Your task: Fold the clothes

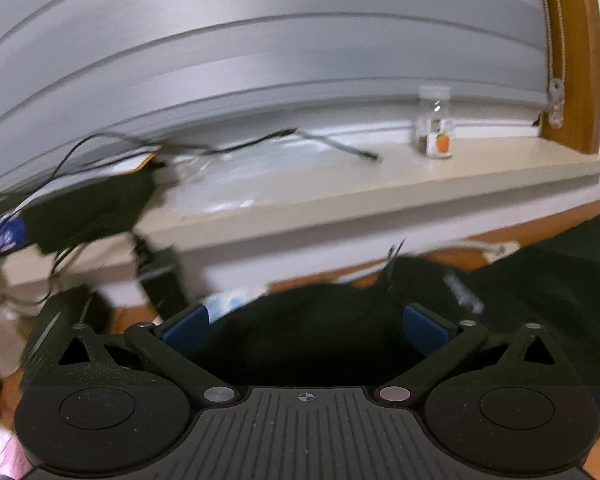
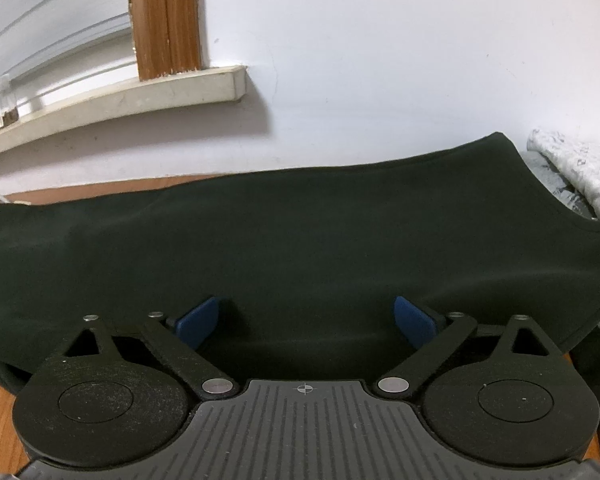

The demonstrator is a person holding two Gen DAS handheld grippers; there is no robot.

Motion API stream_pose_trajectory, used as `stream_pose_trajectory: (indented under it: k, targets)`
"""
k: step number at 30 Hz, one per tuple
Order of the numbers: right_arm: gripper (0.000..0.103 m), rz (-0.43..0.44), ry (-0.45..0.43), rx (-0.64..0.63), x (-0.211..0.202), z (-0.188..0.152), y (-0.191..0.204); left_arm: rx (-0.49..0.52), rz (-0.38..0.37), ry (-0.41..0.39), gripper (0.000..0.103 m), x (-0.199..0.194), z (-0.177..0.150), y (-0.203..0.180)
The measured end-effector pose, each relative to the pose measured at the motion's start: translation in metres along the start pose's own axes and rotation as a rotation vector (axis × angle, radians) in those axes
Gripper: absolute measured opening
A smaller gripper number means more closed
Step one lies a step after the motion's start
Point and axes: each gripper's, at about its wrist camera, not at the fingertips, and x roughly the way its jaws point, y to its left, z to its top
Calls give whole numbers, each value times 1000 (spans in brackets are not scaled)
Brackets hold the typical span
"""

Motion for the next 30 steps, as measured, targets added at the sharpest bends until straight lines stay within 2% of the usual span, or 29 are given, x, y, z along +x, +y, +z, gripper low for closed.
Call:
stream_pose_trajectory:
  k: [7,12,15,18,20,22,26,30]
  targets:
    - [96,-5,1,4,0,-1,1,-32,143,130,103,8,-38,34]
    - [96,-6,2,4,1,-1,2,-84,121,106,103,5,-45,45]
    - [96,-9,-5,2,-1,-1,3,-51,144,71,103,-2,-44,34]
    - [98,-2,-44,-4,-10,-4,10,-63,104,23,103,-13,-39,24]
    - [103,30,-86,11,-21,-5,18,-74,67,-16,103,-21,-34,10]
    - [103,75,-130,28,-34,-6,29,-75,25,-46,103,-26,-28,-7]
    - [103,169,-197,63,-55,-7,54,-51,-77,-90,103,-29,-20,-53]
    - [103,272,-200,110,-60,-14,77,1,-151,-140,103,-27,-25,-110]
